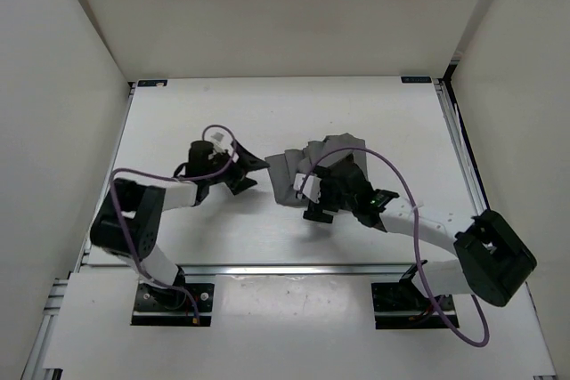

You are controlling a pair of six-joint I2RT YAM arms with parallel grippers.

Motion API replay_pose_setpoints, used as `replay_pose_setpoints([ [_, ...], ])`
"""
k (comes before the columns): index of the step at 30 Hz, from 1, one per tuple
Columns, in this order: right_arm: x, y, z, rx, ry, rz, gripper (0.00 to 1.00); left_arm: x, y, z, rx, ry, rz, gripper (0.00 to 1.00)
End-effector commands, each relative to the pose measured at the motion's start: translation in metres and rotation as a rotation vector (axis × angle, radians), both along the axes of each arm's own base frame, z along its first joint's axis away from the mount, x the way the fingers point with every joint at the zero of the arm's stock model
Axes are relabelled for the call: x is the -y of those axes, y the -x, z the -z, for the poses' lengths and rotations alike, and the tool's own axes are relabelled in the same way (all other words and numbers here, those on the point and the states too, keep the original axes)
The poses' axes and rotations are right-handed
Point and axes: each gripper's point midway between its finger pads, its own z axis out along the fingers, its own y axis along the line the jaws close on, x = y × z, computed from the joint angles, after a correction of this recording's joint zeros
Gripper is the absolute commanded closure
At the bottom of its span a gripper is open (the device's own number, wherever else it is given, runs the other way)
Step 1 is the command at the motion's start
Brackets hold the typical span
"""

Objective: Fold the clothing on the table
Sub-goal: Fold the skirt

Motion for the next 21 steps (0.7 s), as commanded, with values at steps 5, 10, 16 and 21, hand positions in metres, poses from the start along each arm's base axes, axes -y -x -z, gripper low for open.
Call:
replay_pose_setpoints([
  [5,0.018,-0.053,-0.171,0.113,-0.47,0.216,0.01,-0.023,-0.015,-0.026,0.102,-0.085,-0.026,0.01],
  [10,0.085,-0.066,-0.171,-0.17,-0.59,0.484,0.01,0.057,-0.036,-0.055,0.228,-0.175,0.214,0.02],
  [16,0.126,-0.061,-0.139,-0.343,-0.616,0.583,0.02,0.118,-0.049,-0.064,0.237,-0.191,0.352,0.02],
  [21,0.116,-0.046,-0.112,-0.373,-0.57,0.567,0.02,0.146,-0.055,-0.09,0.256,-0.187,0.396,0.01],
])
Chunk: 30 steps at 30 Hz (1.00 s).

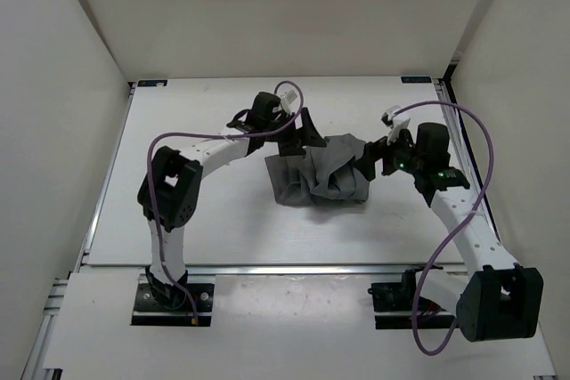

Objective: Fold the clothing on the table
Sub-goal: Fold the skirt

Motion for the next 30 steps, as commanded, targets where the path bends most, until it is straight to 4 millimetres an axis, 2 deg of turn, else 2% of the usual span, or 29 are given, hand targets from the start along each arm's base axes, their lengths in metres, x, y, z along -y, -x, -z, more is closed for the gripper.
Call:
replay_pose_setpoints([
  [1,-0.013,0.018,0.016,-0.07,-0.027,-0.041,0.02,0.021,-0.009,-0.049,0.09,-0.008,0.06,0.01],
  [2,-0.014,0.021,0.022,-0.096,-0.033,-0.036,0.02,0.022,-0.008,-0.041,0.067,-0.064,0.055,0.01],
  [3,-0.012,0.02,0.025,-0.121,-0.053,-0.016,0.02,0.034,-0.007,-0.052,0.142,-0.133,0.105,0.01],
  [4,-0.005,0.017,0.026,-0.131,-0.07,0.018,0.03,0.051,-0.01,-0.09,0.238,-0.122,0.125,0.01],
  [5,-0.005,0.016,0.027,-0.145,-0.102,0.03,0.04,0.048,-0.012,-0.064,0.214,-0.236,0.136,0.02],
  [7,0.014,0.008,0.027,-0.161,-0.135,0.104,0.05,0.072,-0.009,-0.07,0.263,-0.308,0.197,0.01],
  [8,0.026,0.003,0.027,-0.167,-0.155,0.146,0.06,0.079,-0.011,-0.087,0.306,-0.297,0.202,0.01],
  [9,0.032,0.0,0.025,-0.185,-0.19,0.184,0.06,0.079,-0.009,-0.064,0.259,-0.34,0.225,0.01],
  [11,0.06,-0.007,0.025,-0.196,-0.225,0.282,0.06,0.091,0.002,-0.068,0.284,-0.354,0.267,0.01],
  [12,0.063,-0.008,0.022,-0.199,-0.25,0.292,0.07,0.092,0.008,-0.064,0.302,-0.383,0.29,0.01],
  [13,0.074,-0.008,0.029,-0.22,-0.262,0.33,0.06,0.094,0.015,-0.06,0.315,-0.411,0.3,0.01],
  [14,0.083,-0.011,0.023,-0.199,-0.267,0.36,0.07,0.094,0.027,-0.049,0.321,-0.448,0.339,0.01],
  [15,0.087,-0.01,0.025,-0.198,-0.266,0.37,0.07,0.089,0.028,-0.05,0.358,-0.484,0.34,0.01],
  [16,0.093,-0.012,0.025,-0.189,-0.257,0.389,0.07,0.084,0.032,-0.041,0.37,-0.535,0.339,0.01],
  [17,0.095,-0.012,0.023,-0.179,-0.25,0.392,0.06,0.082,0.04,-0.034,0.387,-0.575,0.375,0.01],
  [19,0.095,-0.009,0.026,-0.191,-0.242,0.394,0.07,0.071,0.042,-0.025,0.412,-0.681,0.368,0.01],
  [22,0.09,-0.006,0.029,-0.216,-0.252,0.388,0.07,0.069,0.044,-0.013,0.443,-0.759,0.391,0.01],
  [25,0.09,-0.005,0.026,-0.208,-0.247,0.382,0.07,0.073,0.035,-0.014,0.482,-0.791,0.355,0.01],
  [26,0.089,-0.005,0.025,-0.209,-0.251,0.382,0.07,0.08,0.038,-0.017,0.503,-0.787,0.361,0.01],
  [28,0.089,-0.004,0.022,-0.2,-0.249,0.379,0.07,0.074,0.028,-0.018,0.513,-0.813,0.323,0.01],
  [30,0.089,-0.004,0.022,-0.191,-0.243,0.381,0.07,0.075,0.029,-0.013,0.515,-0.826,0.328,0.02],
])
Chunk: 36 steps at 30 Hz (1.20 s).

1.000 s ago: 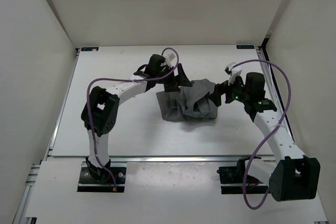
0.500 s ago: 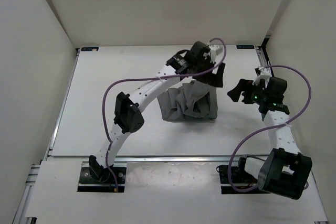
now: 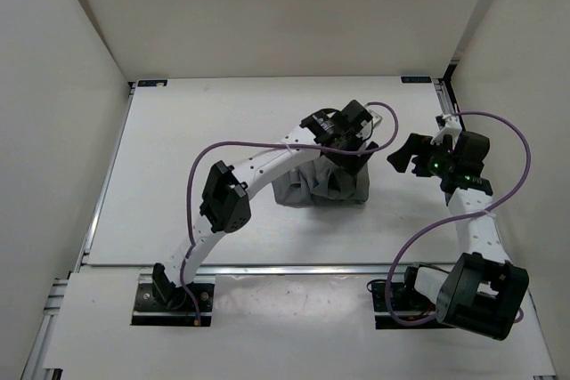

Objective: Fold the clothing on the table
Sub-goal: Fold the skirt

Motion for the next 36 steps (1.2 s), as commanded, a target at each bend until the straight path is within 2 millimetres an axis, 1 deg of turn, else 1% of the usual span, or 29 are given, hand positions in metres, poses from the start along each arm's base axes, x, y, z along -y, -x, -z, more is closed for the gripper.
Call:
replay_pose_setpoints([
  [1,-0.005,0.003,-0.013,0.044,0.005,-0.014,0.07,-0.004,-0.014,-0.011,0.08,-0.024,-0.026,0.02],
  [3,-0.003,0.003,-0.014,0.054,0.007,-0.012,0.07,-0.011,-0.018,0.001,0.051,-0.037,-0.039,0.17],
  [4,-0.003,0.003,-0.016,0.067,0.015,-0.007,0.07,-0.01,-0.015,0.006,0.032,-0.039,-0.029,0.3],
  [5,-0.003,0.005,-0.011,0.057,0.013,-0.006,0.07,-0.013,-0.015,0.015,0.003,-0.042,-0.03,0.39],
  [6,-0.002,0.005,-0.017,0.07,0.014,-0.005,0.07,-0.018,-0.015,0.023,-0.01,-0.064,-0.041,0.55],
  [7,-0.001,0.006,-0.013,0.065,0.017,-0.001,0.07,-0.02,-0.016,0.026,-0.014,-0.067,-0.056,0.61],
  [8,-0.001,0.008,-0.009,0.047,0.014,0.002,0.07,-0.023,-0.019,0.03,-0.012,-0.083,-0.059,0.6],
  [9,-0.001,0.007,-0.013,0.062,0.014,-0.002,0.07,-0.026,-0.019,0.035,-0.017,-0.095,-0.071,0.6],
  [11,0.0,0.008,-0.014,0.07,0.015,0.003,0.07,-0.027,-0.023,0.032,-0.005,-0.093,-0.092,0.6],
  [12,-0.001,0.008,-0.016,0.079,0.017,-0.003,0.07,-0.031,-0.027,0.031,-0.001,-0.1,-0.106,0.63],
  [13,-0.001,0.011,-0.012,0.067,0.013,0.003,0.07,-0.03,-0.026,0.028,-0.001,-0.089,-0.108,0.7],
  [15,-0.001,0.011,-0.014,0.081,0.02,0.001,0.07,-0.042,-0.033,0.017,0.024,-0.098,-0.157,0.96],
  [17,-0.002,0.014,-0.013,0.087,0.015,-0.003,0.06,-0.056,-0.039,0.01,0.02,-0.07,-0.233,1.0],
  [19,-0.004,0.016,-0.012,0.087,0.015,-0.01,0.07,-0.088,-0.037,0.0,0.022,-0.038,-0.31,1.0],
  [20,-0.004,0.016,-0.012,0.098,0.015,-0.014,0.07,-0.104,-0.04,0.017,0.009,-0.028,-0.372,1.0],
  [21,-0.004,0.018,-0.009,0.089,0.013,-0.016,0.07,-0.106,-0.048,-0.013,0.068,0.081,-0.41,1.0],
  [22,-0.005,0.02,-0.007,0.085,0.01,-0.019,0.07,-0.126,-0.048,-0.017,0.073,0.13,-0.472,1.0],
  [23,-0.004,0.019,-0.008,0.09,0.013,-0.013,0.07,-0.142,-0.053,-0.016,0.056,0.169,-0.552,1.0],
  [25,-0.007,0.022,-0.005,0.078,0.005,-0.022,0.07,-0.173,-0.047,-0.013,0.035,0.267,-0.659,1.0],
  [26,-0.01,0.024,-0.005,0.075,-0.001,-0.034,0.07,-0.196,-0.043,0.008,-0.015,0.274,-0.739,1.0],
  [27,-0.01,0.023,-0.004,0.077,0.005,-0.032,0.07,-0.198,-0.045,-0.006,-0.021,0.388,-0.782,0.98],
  [28,-0.014,0.024,-0.005,0.078,0.0,-0.047,0.07,-0.211,-0.042,0.0,-0.047,0.453,-0.806,0.95],
  [29,-0.016,0.025,-0.005,0.079,0.004,-0.06,0.07,-0.233,-0.035,0.025,-0.099,0.466,-0.899,0.86],
  [30,-0.018,0.026,-0.005,0.08,0.005,-0.069,0.07,-0.228,-0.036,0.012,-0.103,0.575,-0.9,0.56],
  [31,-0.024,0.028,-0.004,0.076,0.005,-0.089,0.07,-0.24,-0.035,0.017,-0.095,0.63,-0.926,0.03],
  [32,-0.025,0.028,-0.005,0.081,0.013,-0.099,0.07,-0.247,-0.026,0.03,-0.133,0.645,-0.966,0.01],
  [33,-0.025,0.027,-0.007,0.09,0.02,-0.101,0.07,-0.245,-0.026,0.022,-0.14,0.713,-0.981,0.01],
  [35,-0.028,0.029,-0.002,0.081,0.027,-0.119,0.07,-0.263,-0.015,0.038,-0.179,0.761,-1.046,0.02],
  [36,-0.029,0.029,-0.002,0.077,0.028,-0.126,0.07,-0.267,-0.016,0.037,-0.165,0.778,-1.056,0.02],
])
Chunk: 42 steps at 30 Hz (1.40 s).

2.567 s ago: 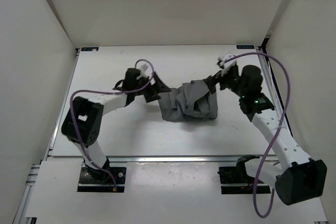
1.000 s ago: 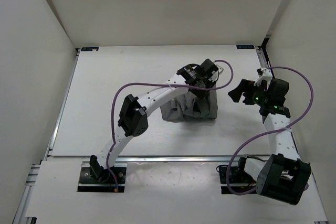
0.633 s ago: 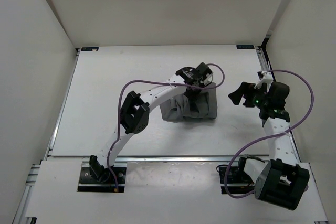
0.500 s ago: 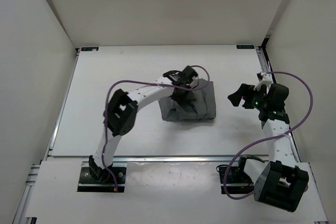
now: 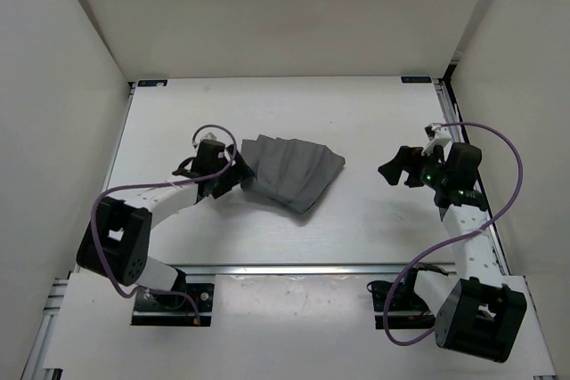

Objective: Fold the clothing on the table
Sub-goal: Fold the skirt

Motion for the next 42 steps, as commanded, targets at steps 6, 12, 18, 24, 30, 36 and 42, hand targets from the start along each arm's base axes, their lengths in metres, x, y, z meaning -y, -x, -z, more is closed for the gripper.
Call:
replay_pose_setpoints([
  [6,-0.026,0.008,-0.009,0.04,0.008,-0.15,0.31,0.004,-0.034,-0.089,0.308,0.17,-0.005,0.02],
  [12,-0.068,0.021,-0.013,-0.033,-0.16,-0.337,0.99,0.087,-0.052,-0.194,0.521,0.152,0.351,0.01],
  [18,-0.101,0.023,-0.023,-0.078,-0.367,-0.528,1.0,0.138,-0.019,-0.147,0.359,0.355,0.666,0.11],
  [24,-0.134,0.007,-0.04,-0.183,-0.566,-0.627,1.0,0.116,-0.012,-0.103,0.281,0.423,0.599,0.48],
  [30,-0.176,-0.006,-0.015,-0.329,-0.574,-0.699,1.0,0.119,-0.017,-0.073,0.275,0.483,0.581,0.5],
  [36,-0.21,-0.019,0.024,-0.493,-0.552,-0.71,1.0,0.121,-0.022,-0.042,0.231,0.494,0.57,0.46],
  [42,-0.212,-0.033,0.077,-0.714,-0.659,-0.536,1.0,0.105,-0.024,0.001,0.172,0.495,0.533,0.47],
])
